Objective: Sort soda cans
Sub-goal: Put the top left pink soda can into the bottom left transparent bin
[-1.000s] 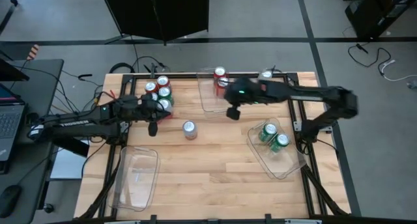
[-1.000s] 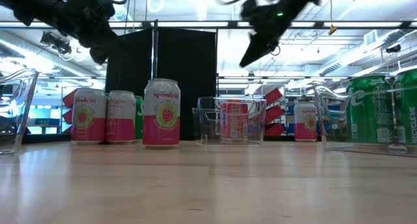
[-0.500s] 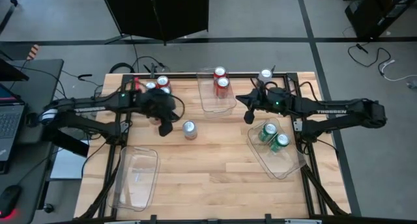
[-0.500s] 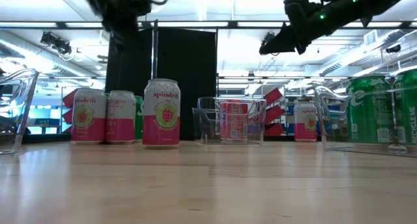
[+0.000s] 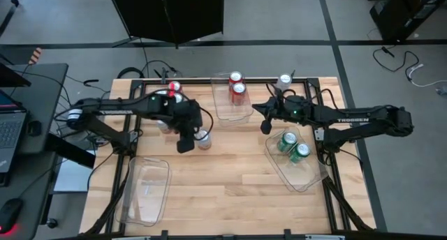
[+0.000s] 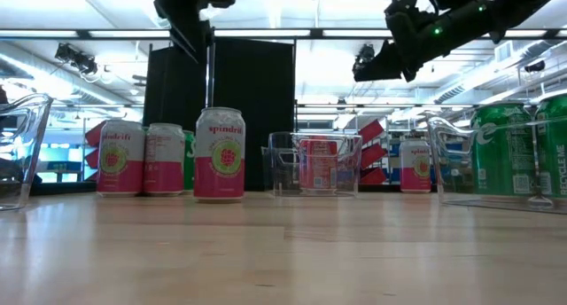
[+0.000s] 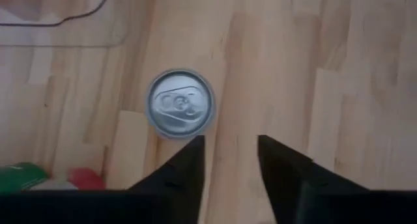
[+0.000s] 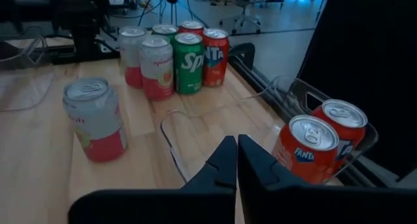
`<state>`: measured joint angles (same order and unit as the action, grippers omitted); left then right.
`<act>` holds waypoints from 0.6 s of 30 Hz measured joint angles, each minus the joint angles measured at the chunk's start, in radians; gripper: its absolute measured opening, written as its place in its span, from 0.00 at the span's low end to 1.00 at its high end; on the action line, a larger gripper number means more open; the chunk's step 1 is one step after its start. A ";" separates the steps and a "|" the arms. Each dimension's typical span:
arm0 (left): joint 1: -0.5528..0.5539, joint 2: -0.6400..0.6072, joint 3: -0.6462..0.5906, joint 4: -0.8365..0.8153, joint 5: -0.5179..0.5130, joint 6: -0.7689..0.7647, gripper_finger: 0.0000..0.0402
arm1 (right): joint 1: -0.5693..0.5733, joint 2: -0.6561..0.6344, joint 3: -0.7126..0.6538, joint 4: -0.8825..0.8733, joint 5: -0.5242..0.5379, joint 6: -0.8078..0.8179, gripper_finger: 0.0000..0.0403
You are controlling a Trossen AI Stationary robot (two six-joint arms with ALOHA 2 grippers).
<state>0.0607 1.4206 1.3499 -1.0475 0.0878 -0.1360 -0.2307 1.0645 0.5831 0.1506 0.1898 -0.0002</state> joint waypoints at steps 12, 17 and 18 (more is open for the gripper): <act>-0.002 0.098 0.000 -0.003 -0.036 0.052 0.77 | 0.002 0.013 0.000 -0.002 -0.007 0.010 0.01; 0.012 0.142 0.000 -0.003 -0.036 0.059 0.85 | 0.006 0.013 0.000 -0.002 -0.008 0.010 0.00; 0.017 0.150 0.000 -0.001 -0.035 0.072 0.86 | 0.008 0.013 0.000 -0.002 -0.008 0.010 0.00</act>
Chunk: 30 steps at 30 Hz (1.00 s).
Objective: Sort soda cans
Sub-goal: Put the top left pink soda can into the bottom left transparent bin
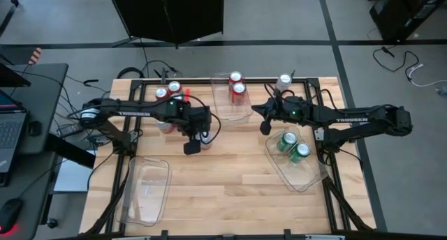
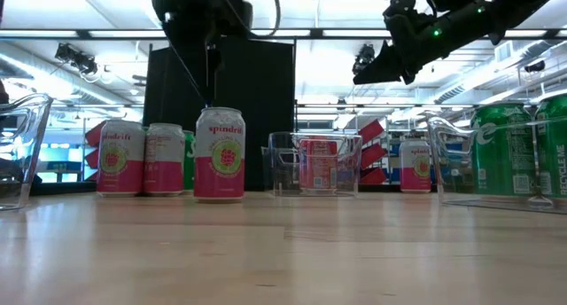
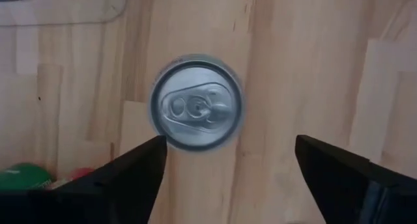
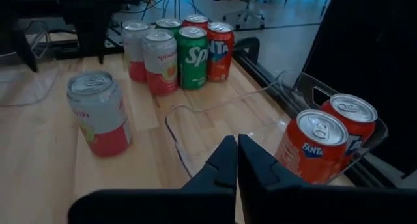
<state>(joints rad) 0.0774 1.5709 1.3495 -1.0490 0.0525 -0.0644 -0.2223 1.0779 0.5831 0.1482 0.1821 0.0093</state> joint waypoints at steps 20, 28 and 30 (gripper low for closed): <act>0.060 0.076 -0.022 0.114 0.083 0.058 0.89 | 0.041 0.000 0.000 -0.001 -0.001 -0.001 0.00; 0.063 0.144 -0.031 0.117 0.107 0.083 0.89 | 0.044 0.000 0.000 -0.005 -0.001 -0.001 0.00; 0.059 0.156 -0.031 0.112 0.107 0.086 0.88 | 0.044 0.000 0.000 -0.006 -0.001 -0.001 0.00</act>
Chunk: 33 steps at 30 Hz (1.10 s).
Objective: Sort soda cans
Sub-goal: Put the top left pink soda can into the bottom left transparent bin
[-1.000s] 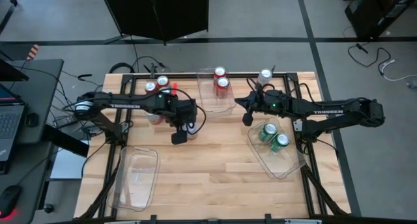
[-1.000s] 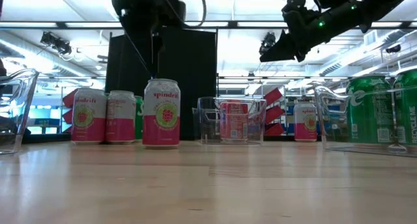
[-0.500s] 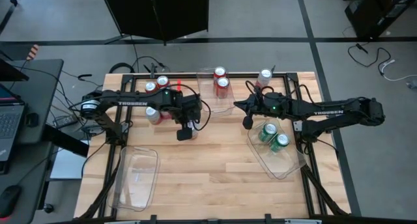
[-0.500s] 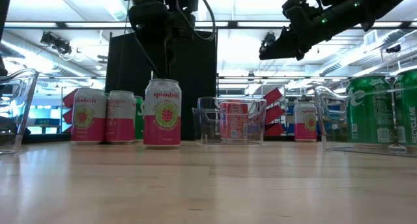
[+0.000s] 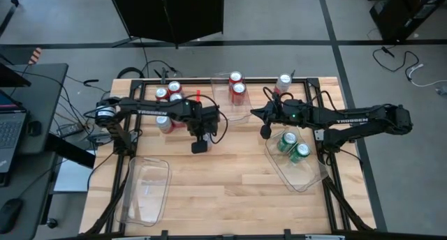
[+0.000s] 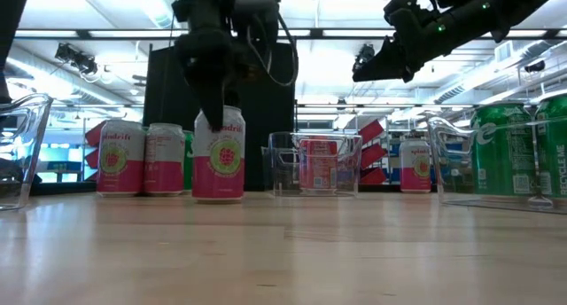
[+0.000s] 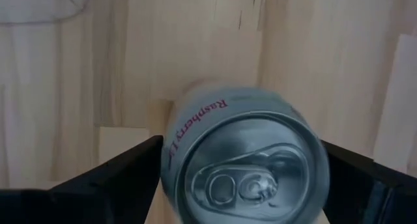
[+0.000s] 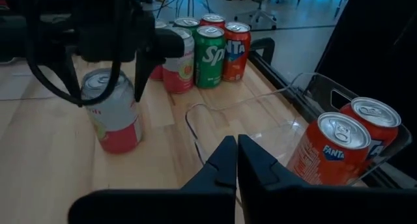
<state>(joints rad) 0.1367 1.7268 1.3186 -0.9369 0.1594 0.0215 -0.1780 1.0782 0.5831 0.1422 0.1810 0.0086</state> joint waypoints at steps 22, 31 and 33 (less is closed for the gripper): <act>-0.203 -0.183 0.213 -0.473 -0.099 -0.367 0.72 | 0.000 0.000 0.000 -0.032 0.000 0.000 0.00; -0.366 -0.212 0.291 -0.625 -0.052 -0.824 0.72 | 0.000 0.000 -0.001 -0.074 0.000 0.000 0.00; -0.402 -0.229 0.288 -0.641 -0.040 -0.917 0.72 | 0.000 0.000 -0.012 -0.066 0.000 -0.001 0.00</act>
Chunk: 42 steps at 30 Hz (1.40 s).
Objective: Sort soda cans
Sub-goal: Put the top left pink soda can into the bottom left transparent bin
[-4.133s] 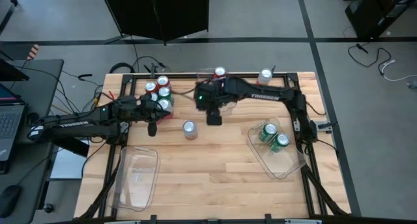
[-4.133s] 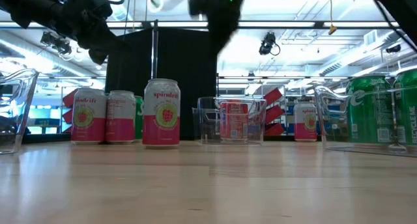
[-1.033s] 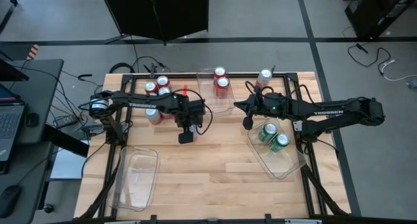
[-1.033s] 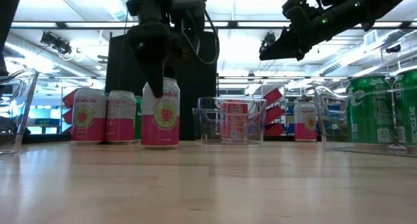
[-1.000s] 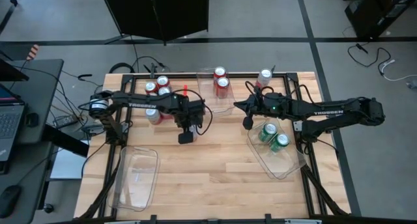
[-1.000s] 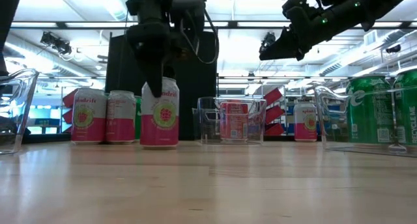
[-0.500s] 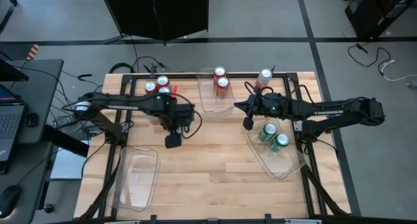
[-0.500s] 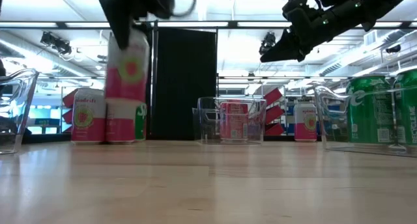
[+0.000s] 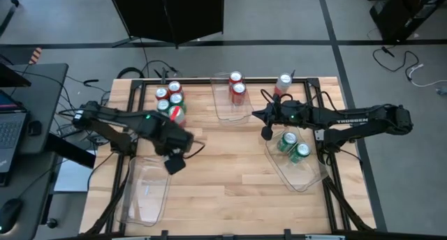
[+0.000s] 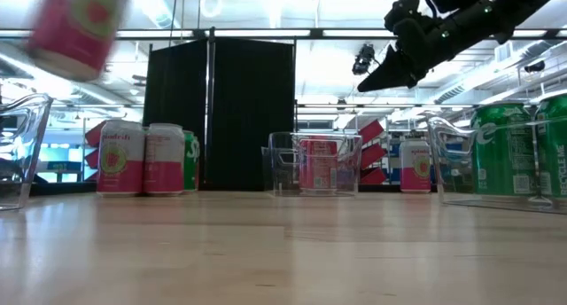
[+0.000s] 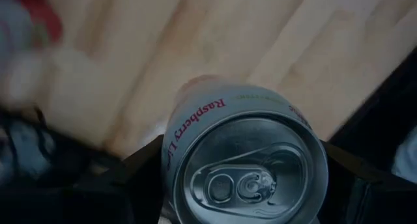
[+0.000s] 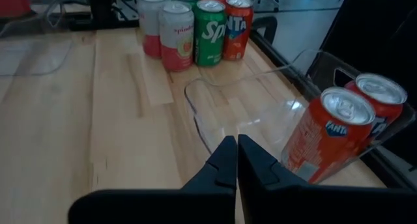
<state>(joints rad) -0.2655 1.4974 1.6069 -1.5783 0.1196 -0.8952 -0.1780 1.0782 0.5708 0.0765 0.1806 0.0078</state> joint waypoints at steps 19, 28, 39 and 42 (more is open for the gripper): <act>-0.152 -0.203 -0.435 0.219 -0.043 -0.417 0.72 | 0.000 0.000 -0.084 0.102 0.000 -0.002 0.00; -0.129 -0.203 -0.556 0.326 -0.108 -0.435 0.72 | 0.000 0.000 -0.084 0.109 0.000 0.020 0.00; -0.094 -0.204 -0.683 0.558 -0.205 -0.397 0.72 | 0.000 0.000 -0.084 0.109 0.000 0.023 0.00; -0.094 -0.206 -0.698 0.605 -0.213 -0.396 0.72 | 0.000 0.000 -0.084 0.109 0.000 0.023 0.00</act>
<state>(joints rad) -0.3599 1.2911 0.9085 -0.9733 -0.0937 -1.2907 -0.1780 1.0786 0.4866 0.1860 0.1805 0.0311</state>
